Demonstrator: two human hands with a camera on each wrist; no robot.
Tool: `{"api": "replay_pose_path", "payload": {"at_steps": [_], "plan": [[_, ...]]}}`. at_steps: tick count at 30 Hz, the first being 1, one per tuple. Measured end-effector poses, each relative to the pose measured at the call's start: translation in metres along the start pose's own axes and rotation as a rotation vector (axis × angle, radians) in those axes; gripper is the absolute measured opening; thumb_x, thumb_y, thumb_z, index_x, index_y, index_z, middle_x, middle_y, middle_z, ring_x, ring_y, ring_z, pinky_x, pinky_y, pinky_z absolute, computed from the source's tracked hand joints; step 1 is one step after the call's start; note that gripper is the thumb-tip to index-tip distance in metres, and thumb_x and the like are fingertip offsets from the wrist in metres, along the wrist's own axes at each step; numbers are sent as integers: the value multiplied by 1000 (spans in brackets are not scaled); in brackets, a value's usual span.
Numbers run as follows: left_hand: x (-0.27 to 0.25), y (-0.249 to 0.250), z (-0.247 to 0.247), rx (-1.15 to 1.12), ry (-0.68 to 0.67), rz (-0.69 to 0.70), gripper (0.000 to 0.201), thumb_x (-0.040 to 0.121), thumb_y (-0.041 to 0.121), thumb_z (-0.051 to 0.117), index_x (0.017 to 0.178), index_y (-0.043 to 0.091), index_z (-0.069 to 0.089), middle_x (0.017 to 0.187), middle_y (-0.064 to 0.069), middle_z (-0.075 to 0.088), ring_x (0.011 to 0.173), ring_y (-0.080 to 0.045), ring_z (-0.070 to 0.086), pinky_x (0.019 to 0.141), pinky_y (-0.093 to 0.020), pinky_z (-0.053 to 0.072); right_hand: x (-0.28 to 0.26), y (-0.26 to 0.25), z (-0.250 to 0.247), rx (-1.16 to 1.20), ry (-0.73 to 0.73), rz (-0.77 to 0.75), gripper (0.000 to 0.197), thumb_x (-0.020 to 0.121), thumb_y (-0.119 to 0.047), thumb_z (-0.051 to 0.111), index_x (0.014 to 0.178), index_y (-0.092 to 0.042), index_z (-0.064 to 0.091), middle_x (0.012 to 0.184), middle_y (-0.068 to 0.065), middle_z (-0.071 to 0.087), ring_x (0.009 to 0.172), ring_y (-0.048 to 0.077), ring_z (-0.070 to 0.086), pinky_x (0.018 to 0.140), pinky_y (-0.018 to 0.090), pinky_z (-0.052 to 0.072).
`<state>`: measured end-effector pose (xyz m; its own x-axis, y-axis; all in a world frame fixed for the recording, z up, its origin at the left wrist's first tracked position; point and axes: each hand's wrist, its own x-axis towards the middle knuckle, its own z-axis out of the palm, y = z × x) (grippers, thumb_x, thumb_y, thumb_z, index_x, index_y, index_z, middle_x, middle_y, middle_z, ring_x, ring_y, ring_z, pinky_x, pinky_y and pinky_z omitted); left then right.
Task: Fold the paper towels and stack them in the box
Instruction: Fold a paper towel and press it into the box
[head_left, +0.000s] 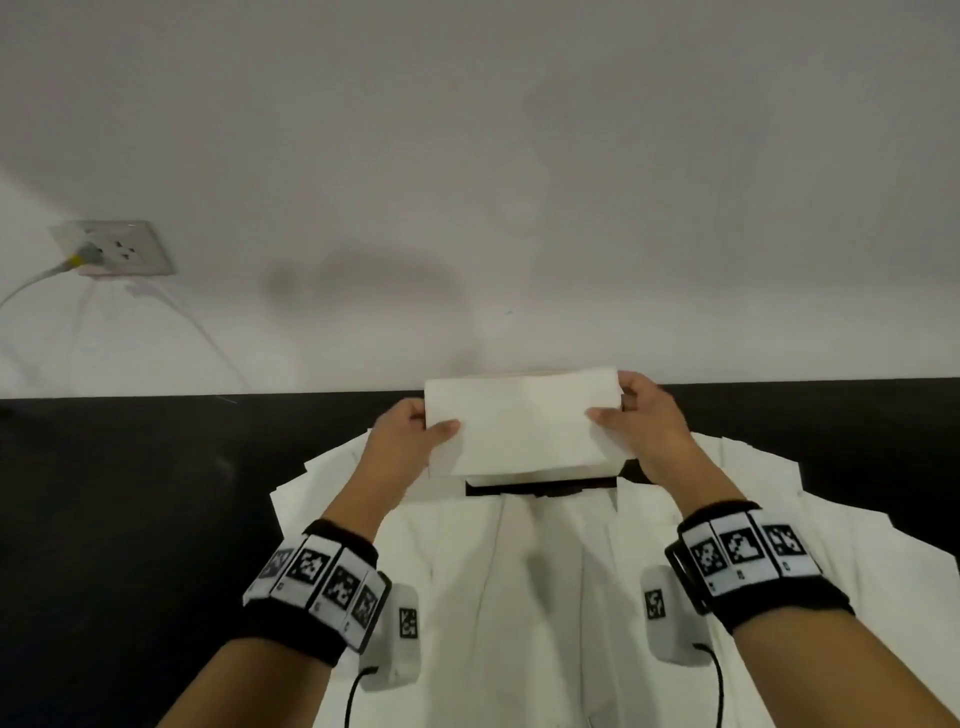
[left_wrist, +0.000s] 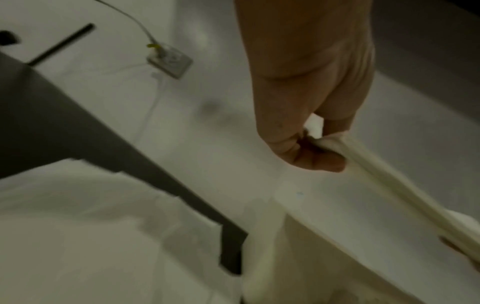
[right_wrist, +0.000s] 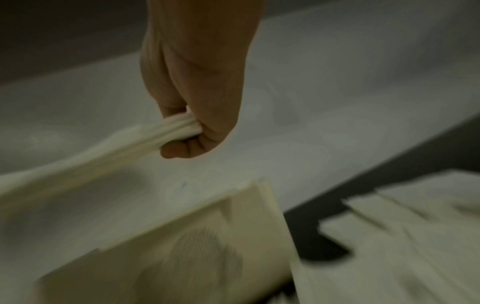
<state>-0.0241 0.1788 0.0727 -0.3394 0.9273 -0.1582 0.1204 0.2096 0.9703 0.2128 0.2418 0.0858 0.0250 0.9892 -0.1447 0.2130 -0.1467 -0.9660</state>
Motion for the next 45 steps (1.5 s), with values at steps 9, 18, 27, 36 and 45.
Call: {"api": "replay_pose_path", "payload": {"at_steps": [9,18,27,36,45], "plan": [[74,11,61,707,48,174,13,91,7,53,100,8,44,98,-15,60,74,-20,57,57,-20,41,85,-3,11,-696,75,-127,19,90,-5,54,100,-15,65,110,6,66,92,20,60,80,22,45],[99,-6,93,1293,-258,211,29,97,1,35,123,0,49,127,-14,53,117,-25,53,95,-29,43,110,22,31,-1189,-163,7,28,94,-5,40,114,3,58,104,14,61,96,21,59,48,15,30],[106,-7,100,1460,-381,171,29,95,-2,38,117,-2,57,125,-15,55,115,-28,56,91,-31,47,110,34,38,-1384,-295,78,32,95,-6,37,121,0,55,124,12,60,115,27,57,98,33,48],[97,2,103,1685,-406,218,21,93,2,42,78,7,56,66,0,41,80,-17,60,47,-21,30,100,25,43,-1405,-319,59,29,94,-9,40,116,-3,58,121,9,60,112,25,57,92,31,46],[35,27,26,866,-133,155,29,88,42,58,112,25,61,103,7,62,94,-11,57,82,-26,47,6,-7,7,-632,-10,-53,16,91,-31,58,102,-27,69,112,-7,67,105,13,61,98,25,41]]}}
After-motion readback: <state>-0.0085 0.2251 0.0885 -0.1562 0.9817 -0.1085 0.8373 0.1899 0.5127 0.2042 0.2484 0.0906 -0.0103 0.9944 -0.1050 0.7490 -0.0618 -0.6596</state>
